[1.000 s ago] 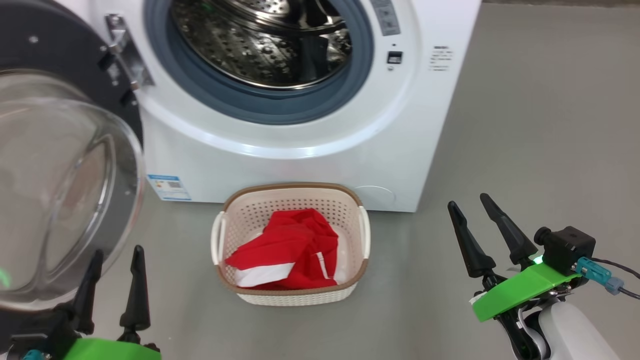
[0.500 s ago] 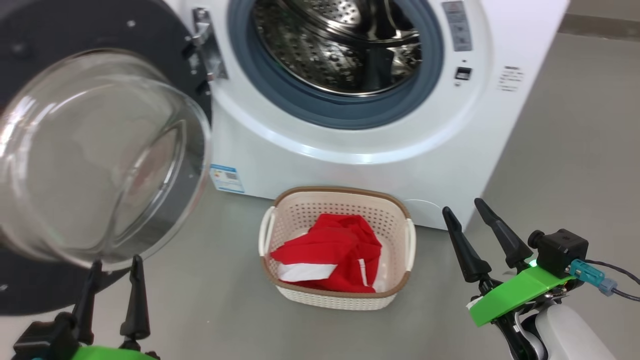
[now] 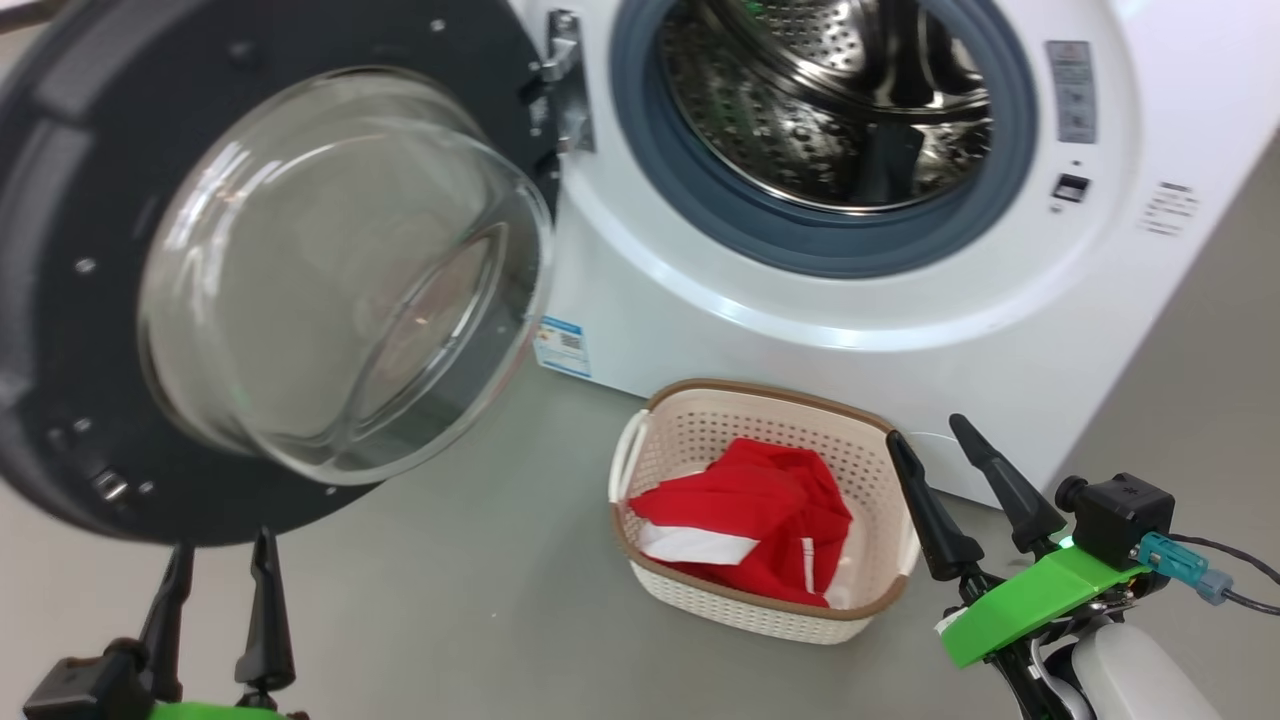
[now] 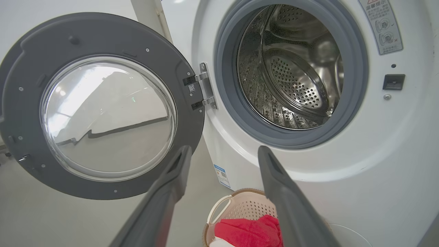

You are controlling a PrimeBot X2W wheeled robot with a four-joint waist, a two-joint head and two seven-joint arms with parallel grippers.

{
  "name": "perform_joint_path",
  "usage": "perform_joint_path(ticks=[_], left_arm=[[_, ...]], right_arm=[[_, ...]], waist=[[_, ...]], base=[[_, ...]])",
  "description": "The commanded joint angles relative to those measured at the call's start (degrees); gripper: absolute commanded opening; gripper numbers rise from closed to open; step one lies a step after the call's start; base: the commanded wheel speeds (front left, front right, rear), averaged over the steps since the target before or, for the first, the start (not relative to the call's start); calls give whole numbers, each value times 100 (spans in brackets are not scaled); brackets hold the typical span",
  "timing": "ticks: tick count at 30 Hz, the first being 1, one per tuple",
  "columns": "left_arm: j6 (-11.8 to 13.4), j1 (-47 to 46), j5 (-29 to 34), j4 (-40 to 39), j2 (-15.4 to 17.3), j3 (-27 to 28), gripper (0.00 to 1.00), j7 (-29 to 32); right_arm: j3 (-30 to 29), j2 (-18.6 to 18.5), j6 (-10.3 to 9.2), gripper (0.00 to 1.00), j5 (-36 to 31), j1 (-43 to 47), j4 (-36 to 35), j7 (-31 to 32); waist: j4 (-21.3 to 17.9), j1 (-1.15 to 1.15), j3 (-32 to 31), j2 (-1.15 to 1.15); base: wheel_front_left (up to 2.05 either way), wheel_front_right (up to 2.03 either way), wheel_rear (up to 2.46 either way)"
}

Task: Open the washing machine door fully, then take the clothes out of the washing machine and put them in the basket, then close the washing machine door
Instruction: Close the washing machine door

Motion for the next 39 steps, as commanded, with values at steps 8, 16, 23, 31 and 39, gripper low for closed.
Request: perform_joint_path(ticks=[8, 16, 23, 31, 39], left_arm=[[63, -72, -23, -101, 103, 255, 100, -53], [117, 13, -44, -189, 73, 388, 100, -61], [120, 62, -12, -230, 71, 467, 100, -66], [92, 68, 6, -249, 69, 478, 100, -67], [71, 48, 6, -262, 83, 478, 100, -68]], right_arm=[[121, -28, 9, 100, 27, 1, -120, -27], [290, -22, 9, 100, 58, -165, -65, -27], [360, -20, 9, 100, 113, -227, -20, -27], [338, -16, 9, 100, 126, -191, -26, -27], [291, 8, 9, 100, 99, -141, -45, -27]], waist=[[642, 0, -6, 0], [747, 0, 73, 0], [747, 0, 45, 0], [731, 0, 18, 0], [728, 0, 8, 0]], base=[[0, 0, 0], [0, 0, 0], [0, 0, 0], [0, 0, 0], [0, 0, 0]])
